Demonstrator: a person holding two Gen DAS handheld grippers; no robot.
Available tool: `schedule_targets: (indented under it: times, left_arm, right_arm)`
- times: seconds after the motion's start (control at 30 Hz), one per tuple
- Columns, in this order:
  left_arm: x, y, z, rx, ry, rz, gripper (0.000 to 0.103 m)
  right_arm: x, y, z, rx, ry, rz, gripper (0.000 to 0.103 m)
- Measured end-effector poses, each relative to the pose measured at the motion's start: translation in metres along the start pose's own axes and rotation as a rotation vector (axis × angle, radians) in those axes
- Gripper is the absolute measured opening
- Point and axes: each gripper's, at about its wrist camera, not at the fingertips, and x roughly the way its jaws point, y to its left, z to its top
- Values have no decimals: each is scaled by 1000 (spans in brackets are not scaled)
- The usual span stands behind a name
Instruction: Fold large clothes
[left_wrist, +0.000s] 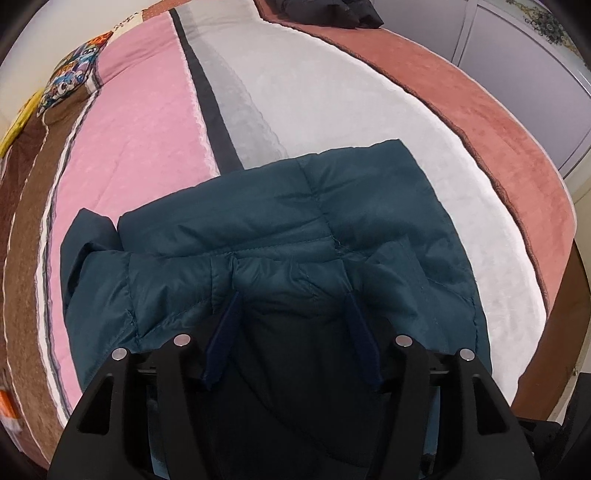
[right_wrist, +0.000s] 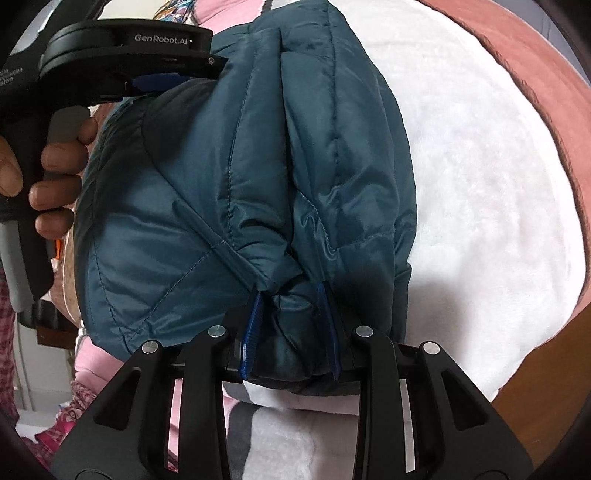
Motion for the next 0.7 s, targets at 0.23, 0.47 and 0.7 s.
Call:
schedule_targets:
  times: [0.23,0.47,0.7]
  left_arm:
    - [3,1,-1,-19,-3,-2,59]
    - [-46,25,-2,-129,-100,-131,59]
    - [-112,75,-59,-288,-210,-132,60]
  right_arm:
    - [-5,1,2,18,-10,-1,29]
    - [-5,5,5,-9,7,-18,29]
    - [-6,14,4,-33,8,-30,29]
